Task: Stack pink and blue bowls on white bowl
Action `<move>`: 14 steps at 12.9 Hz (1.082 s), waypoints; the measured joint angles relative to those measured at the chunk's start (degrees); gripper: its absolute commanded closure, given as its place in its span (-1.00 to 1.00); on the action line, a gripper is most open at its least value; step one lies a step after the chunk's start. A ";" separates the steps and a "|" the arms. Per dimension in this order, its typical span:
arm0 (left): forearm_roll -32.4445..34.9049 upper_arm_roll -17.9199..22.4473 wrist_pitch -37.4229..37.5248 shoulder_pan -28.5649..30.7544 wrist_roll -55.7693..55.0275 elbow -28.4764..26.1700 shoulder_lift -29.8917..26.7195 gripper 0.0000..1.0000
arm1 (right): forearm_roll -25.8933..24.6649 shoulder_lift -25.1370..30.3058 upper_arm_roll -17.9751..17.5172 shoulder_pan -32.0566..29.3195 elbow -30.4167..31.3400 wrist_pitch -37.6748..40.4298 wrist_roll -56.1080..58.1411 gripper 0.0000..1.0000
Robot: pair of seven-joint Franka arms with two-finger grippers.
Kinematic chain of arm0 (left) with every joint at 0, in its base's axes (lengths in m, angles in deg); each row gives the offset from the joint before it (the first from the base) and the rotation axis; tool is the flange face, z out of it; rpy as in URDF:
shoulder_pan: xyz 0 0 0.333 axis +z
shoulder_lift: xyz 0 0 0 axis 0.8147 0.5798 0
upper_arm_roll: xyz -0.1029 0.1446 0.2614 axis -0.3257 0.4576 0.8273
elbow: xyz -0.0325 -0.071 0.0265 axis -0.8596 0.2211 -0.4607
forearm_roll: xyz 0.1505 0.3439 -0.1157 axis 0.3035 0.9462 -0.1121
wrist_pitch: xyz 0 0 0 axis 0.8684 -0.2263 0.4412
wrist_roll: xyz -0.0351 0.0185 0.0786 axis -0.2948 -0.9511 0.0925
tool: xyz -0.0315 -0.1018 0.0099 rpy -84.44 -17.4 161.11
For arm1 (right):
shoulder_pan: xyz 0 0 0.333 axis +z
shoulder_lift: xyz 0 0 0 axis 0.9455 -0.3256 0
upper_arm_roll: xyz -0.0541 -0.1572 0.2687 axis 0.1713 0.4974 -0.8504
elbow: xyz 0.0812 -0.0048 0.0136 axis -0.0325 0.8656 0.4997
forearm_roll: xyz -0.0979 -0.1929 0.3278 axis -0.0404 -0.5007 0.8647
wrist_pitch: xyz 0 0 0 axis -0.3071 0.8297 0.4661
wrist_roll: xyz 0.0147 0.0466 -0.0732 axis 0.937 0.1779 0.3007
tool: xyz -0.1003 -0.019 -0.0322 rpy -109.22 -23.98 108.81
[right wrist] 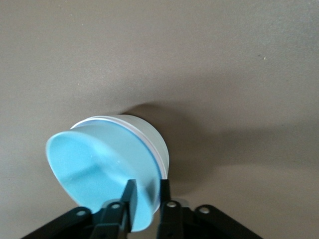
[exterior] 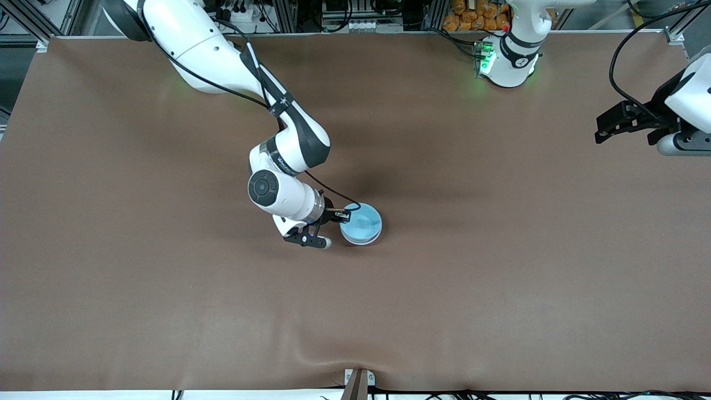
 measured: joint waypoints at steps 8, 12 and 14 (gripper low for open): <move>0.00 -0.04 0.00 -0.04 0.00 -0.08 0.02 -1.00 | -0.10 8.81 4.15 -4.11 2.34 8.61 3.38 -1.00; -0.01 -0.12 -0.08 -0.29 0.00 -0.09 0.26 -1.00 | -2.28 21.48 7.86 -13.22 10.93 18.30 15.70 -1.00; -0.11 -0.09 -0.10 -0.17 0.00 -0.08 0.27 -1.00 | -8.08 25.75 8.18 -20.28 11.58 23.80 22.03 -1.00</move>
